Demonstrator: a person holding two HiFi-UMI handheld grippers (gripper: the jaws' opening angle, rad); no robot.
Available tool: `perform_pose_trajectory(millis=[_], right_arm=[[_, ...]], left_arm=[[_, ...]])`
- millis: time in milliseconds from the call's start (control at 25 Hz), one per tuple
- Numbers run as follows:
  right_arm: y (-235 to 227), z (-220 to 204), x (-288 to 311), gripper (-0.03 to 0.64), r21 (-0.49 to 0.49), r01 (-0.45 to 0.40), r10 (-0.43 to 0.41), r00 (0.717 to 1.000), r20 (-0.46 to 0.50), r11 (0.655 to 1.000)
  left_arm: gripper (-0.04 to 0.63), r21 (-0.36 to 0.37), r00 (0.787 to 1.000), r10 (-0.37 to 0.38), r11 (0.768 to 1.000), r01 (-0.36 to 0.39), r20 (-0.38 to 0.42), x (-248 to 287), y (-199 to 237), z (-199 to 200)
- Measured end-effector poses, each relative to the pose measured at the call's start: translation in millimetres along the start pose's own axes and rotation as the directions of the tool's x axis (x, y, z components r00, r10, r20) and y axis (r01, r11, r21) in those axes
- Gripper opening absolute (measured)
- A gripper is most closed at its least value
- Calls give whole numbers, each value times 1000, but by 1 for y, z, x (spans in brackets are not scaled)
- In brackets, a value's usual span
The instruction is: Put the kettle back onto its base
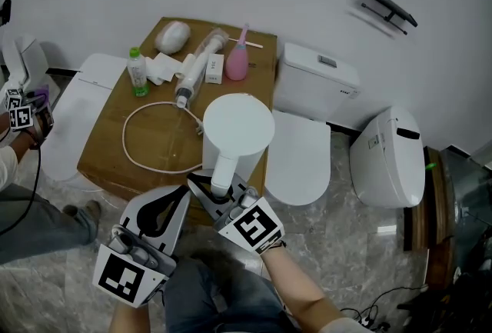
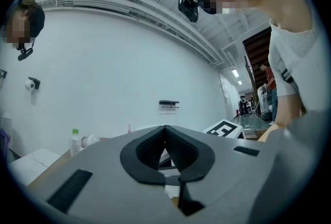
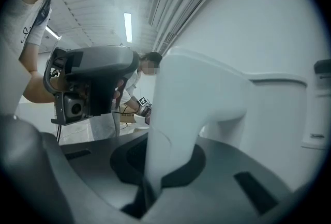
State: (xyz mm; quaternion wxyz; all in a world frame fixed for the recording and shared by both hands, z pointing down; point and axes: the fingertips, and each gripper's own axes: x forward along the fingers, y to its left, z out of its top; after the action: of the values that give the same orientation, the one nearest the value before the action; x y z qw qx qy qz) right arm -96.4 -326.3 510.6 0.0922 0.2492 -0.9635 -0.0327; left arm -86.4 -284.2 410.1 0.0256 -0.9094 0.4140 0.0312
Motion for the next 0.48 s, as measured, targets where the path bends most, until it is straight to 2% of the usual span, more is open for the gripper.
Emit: perform_pose_trajectory(millis=[80, 280, 360, 480], right_arm=[[1, -2, -1, 9, -1, -9, 9, 1000, -4, 1000], [3, -5, -8, 21, -18, -33, 33, 999, -4, 999], [5, -4, -12, 59, -17, -58, 59, 998, 23, 998], [5, -4, -18, 69, 4, -79, 79, 995, 68, 997]], left_arm=[[2, 2, 1000, -4, 1000, 4, 19, 1, -1, 5], [2, -2, 1000, 5, 1000, -5, -6, -1, -2, 3], [2, -5, 1000, 4, 1000, -4, -8, -1, -3, 3], [3, -4, 1000, -2, 1000, 2, -14, -2, -7, 3]])
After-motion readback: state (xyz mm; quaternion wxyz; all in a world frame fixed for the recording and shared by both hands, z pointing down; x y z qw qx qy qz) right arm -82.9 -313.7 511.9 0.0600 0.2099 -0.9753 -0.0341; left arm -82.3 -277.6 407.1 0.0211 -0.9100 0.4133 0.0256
